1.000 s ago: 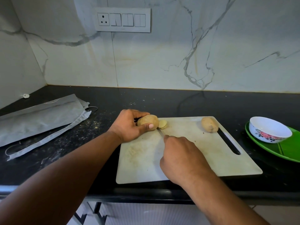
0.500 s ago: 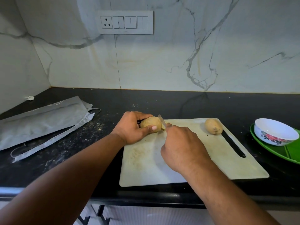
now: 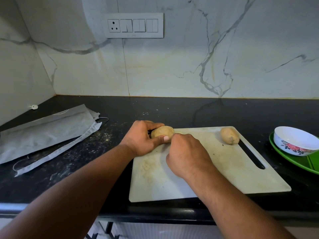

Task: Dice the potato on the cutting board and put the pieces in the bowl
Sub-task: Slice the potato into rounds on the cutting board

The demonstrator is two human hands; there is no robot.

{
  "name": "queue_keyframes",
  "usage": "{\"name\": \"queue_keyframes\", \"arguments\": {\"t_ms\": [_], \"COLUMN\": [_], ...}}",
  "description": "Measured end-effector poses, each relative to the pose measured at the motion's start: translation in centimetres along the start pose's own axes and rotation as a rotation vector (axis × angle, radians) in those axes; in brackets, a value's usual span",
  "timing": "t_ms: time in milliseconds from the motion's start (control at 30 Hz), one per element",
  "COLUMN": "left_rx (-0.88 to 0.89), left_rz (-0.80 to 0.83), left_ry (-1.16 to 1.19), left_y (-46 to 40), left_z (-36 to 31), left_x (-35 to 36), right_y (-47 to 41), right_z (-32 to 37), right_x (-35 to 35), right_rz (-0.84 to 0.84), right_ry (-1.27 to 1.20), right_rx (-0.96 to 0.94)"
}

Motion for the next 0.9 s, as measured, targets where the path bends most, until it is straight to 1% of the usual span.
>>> {"name": "queue_keyframes", "arguments": {"t_ms": [200,400,500,600,900], "left_rx": [-0.012,-0.035,-0.055,-0.036,-0.025], "left_rz": [0.007,0.030,0.031,0.022,0.030], "left_ry": [-0.007,-0.015,-0.014,-0.027,-0.037], "left_y": [0.0,0.1,0.1,0.2,0.2], "left_z": [0.2,0.2,0.1,-0.3,-0.6], "left_x": [0.1,0.2,0.2,0.0,-0.1], "right_y": [2.2,4.6,4.6,3.6,2.0], "right_z": [-0.4,-0.9,-1.0,-0.8,0.0], "right_x": [0.3,-1.5,-3.2,-4.3,-2.8], "right_rz": [0.060,0.104,0.048,-0.029,-0.011], "right_ry": [0.027,0.054,0.043,0.031,0.008], "right_rx": [0.016,-0.004,-0.010,-0.013,0.002]}}
Point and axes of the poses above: each hand's wrist, its own y-axis away from the middle knuckle, its own x-axis out of the palm, z = x × y, the point moved 10 cm from there along -y, towards the middle knuckle, and after that the axes turned 12 degrees about -z, right-handed, at the moved point
